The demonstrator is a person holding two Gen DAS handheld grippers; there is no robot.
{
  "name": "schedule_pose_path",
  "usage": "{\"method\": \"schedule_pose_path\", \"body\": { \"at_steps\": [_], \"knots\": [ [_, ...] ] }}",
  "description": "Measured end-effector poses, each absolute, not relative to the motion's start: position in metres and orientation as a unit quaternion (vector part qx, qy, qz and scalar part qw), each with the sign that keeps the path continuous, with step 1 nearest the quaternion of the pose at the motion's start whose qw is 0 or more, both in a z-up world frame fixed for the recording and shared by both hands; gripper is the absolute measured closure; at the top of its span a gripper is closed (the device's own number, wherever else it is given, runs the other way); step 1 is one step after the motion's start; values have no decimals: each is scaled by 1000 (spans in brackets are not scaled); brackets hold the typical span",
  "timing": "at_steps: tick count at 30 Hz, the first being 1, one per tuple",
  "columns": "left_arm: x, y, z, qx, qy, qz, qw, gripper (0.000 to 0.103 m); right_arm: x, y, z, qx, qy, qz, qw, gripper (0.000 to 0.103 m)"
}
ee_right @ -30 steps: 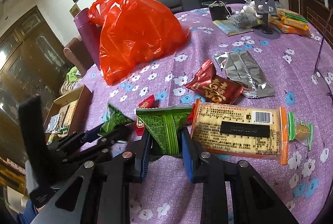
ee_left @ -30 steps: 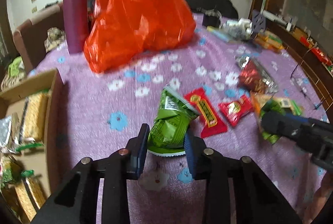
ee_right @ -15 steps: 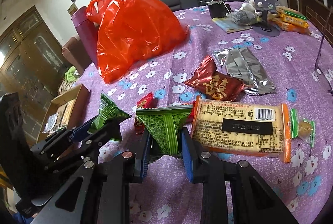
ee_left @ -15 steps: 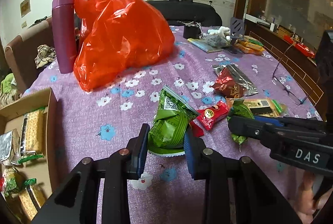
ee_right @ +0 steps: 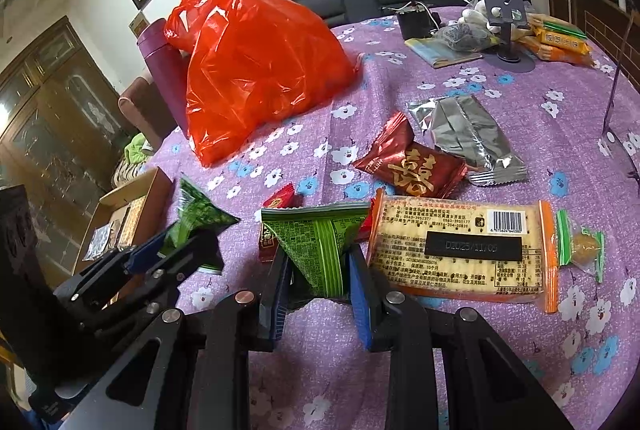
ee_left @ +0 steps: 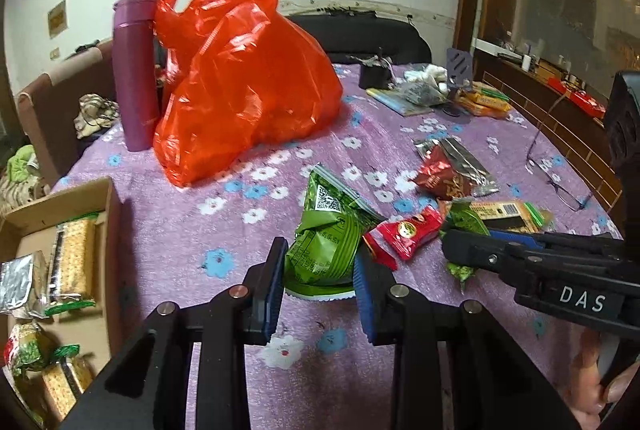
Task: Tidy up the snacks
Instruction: 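Carry both green bags over the cardboard box and open both tools to release them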
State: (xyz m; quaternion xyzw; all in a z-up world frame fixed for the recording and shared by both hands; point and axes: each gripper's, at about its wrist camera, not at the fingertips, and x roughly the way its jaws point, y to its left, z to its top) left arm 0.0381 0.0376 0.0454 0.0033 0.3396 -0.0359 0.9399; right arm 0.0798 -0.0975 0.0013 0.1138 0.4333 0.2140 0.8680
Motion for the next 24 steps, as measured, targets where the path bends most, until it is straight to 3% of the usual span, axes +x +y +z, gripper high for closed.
{"method": "schedule_pose_path", "body": {
  "at_steps": [15, 24],
  "knots": [
    [-6, 44, 72, 15, 303, 16, 953, 73, 71, -90, 9, 98, 414, 223, 877, 73],
    [-62, 103, 86, -20, 290, 52, 955, 72, 58, -70, 15, 74, 403, 250, 877, 73]
  ]
}}
